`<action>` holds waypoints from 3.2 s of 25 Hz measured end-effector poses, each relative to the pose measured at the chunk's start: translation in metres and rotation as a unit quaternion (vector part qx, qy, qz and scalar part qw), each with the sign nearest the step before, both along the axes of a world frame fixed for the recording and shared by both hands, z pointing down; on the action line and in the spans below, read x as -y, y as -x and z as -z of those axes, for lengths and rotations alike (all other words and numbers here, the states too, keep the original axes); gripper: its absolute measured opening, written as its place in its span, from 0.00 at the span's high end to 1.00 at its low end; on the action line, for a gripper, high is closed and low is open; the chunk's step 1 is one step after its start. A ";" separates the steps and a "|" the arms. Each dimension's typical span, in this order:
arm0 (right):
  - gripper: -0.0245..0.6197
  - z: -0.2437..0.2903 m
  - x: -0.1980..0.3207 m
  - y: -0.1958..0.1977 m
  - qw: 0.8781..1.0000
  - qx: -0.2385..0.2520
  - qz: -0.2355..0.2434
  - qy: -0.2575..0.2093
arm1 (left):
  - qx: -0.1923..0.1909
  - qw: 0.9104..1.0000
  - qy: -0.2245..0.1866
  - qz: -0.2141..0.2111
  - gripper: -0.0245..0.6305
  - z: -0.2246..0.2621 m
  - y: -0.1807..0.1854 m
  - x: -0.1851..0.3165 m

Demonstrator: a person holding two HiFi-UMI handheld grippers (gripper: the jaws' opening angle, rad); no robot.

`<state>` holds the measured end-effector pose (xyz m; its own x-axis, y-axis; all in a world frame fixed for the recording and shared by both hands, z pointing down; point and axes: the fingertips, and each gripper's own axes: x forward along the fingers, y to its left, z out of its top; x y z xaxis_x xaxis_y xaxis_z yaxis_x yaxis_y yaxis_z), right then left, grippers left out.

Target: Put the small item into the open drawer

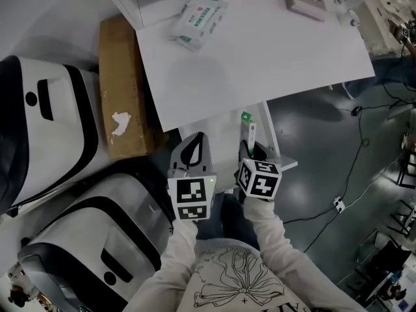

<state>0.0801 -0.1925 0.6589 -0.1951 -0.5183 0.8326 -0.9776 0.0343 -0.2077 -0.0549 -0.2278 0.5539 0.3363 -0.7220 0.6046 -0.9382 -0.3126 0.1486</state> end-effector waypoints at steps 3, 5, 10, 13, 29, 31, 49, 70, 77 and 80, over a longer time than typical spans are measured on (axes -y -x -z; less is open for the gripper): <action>0.83 -0.014 0.005 0.002 1.000 0.001 -0.002 0.022 | 0.000 1.000 0.004 0.003 0.95 -0.006 0.003 0.004; 0.82 -0.023 0.008 0.003 0.999 0.003 -0.006 0.039 | -0.001 1.000 0.007 0.004 0.96 -0.010 0.005 0.006; 0.83 -0.044 0.019 0.008 0.997 0.015 -0.024 0.072 | -0.004 1.000 0.014 0.010 0.96 -0.019 0.009 0.010; 0.83 -0.054 0.028 0.009 0.996 0.012 -0.031 0.083 | -0.004 1.000 0.017 0.011 0.95 -0.024 0.010 0.013; 0.83 -0.132 0.026 0.011 0.985 0.001 -0.053 0.166 | -0.001 0.999 0.036 0.021 0.95 -0.047 0.025 0.016; 0.83 -0.137 0.026 0.013 0.983 0.005 -0.056 0.173 | -0.001 0.999 0.039 0.022 0.95 -0.049 0.026 0.016; 0.76 -0.158 0.023 0.032 0.977 0.042 -0.046 0.202 | 0.000 0.998 0.052 0.031 0.96 -0.061 0.037 0.006; 0.83 0.021 0.037 0.005 0.999 0.035 -0.026 -0.003 | -0.009 0.999 -0.048 0.015 0.96 0.049 0.006 0.006; 0.91 0.122 0.047 -0.009 0.992 0.021 -0.017 -0.126 | -0.008 0.995 -0.100 0.016 0.95 0.104 -0.005 0.002; 0.91 0.160 0.048 -0.011 0.985 0.028 -0.006 -0.171 | -0.010 0.993 -0.119 0.021 0.95 0.124 -0.007 -0.002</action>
<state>0.0910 -0.2402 0.4991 -0.2279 -0.7694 0.5967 -0.9658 0.1006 -0.2392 -0.0476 -0.2256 0.4296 0.3140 -0.8569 0.4088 -0.9485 -0.3025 0.0944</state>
